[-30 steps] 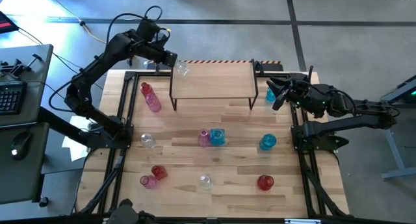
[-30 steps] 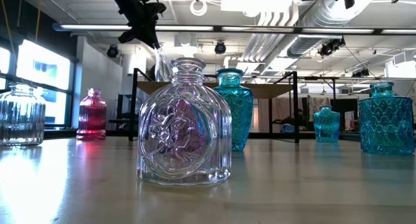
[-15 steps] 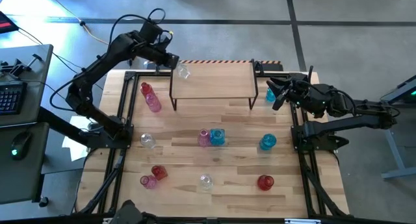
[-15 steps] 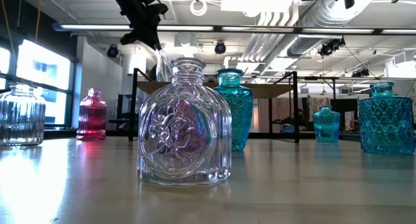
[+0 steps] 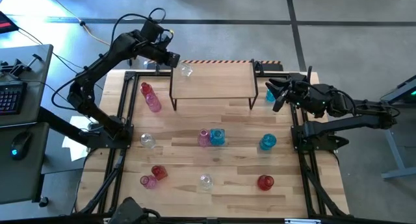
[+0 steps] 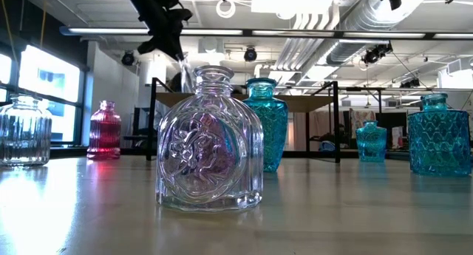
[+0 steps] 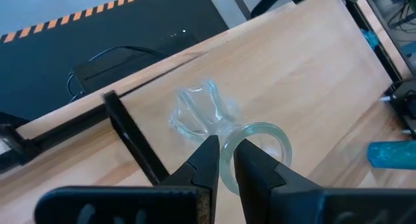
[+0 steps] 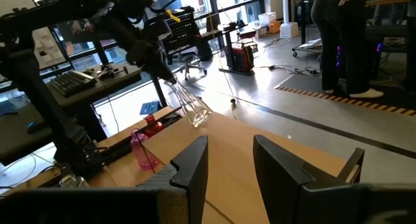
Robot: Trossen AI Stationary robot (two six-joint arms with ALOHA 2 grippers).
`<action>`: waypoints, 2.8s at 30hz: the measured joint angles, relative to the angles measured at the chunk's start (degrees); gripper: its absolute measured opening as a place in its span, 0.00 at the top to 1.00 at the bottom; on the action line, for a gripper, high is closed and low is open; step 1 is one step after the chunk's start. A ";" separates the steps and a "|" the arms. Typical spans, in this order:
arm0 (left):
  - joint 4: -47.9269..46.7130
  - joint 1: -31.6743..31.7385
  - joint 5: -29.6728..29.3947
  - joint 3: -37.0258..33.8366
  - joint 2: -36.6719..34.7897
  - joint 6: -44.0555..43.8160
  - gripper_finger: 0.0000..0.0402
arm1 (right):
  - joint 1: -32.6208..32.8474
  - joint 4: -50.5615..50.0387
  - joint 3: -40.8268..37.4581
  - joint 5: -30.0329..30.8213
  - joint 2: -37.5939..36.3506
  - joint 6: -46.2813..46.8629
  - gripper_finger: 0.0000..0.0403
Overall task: Sort vases onto shelf
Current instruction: Put the top transparent vase on the shelf
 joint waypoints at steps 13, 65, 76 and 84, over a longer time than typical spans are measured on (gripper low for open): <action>-0.11 0.06 -0.01 0.00 0.00 0.53 0.94 | 0.00 -0.04 0.00 0.02 0.02 -0.01 0.73; -6.12 0.43 -1.15 4.94 2.36 4.52 0.92 | -0.01 -0.04 0.00 0.02 0.02 -0.43 0.73; -6.12 0.41 -1.17 4.96 2.36 4.38 0.85 | 0.00 -0.04 0.00 0.02 0.02 -0.45 0.73; -5.92 0.42 -3.14 5.01 2.36 3.52 0.84 | -0.02 -0.04 0.00 0.02 0.02 -0.45 0.73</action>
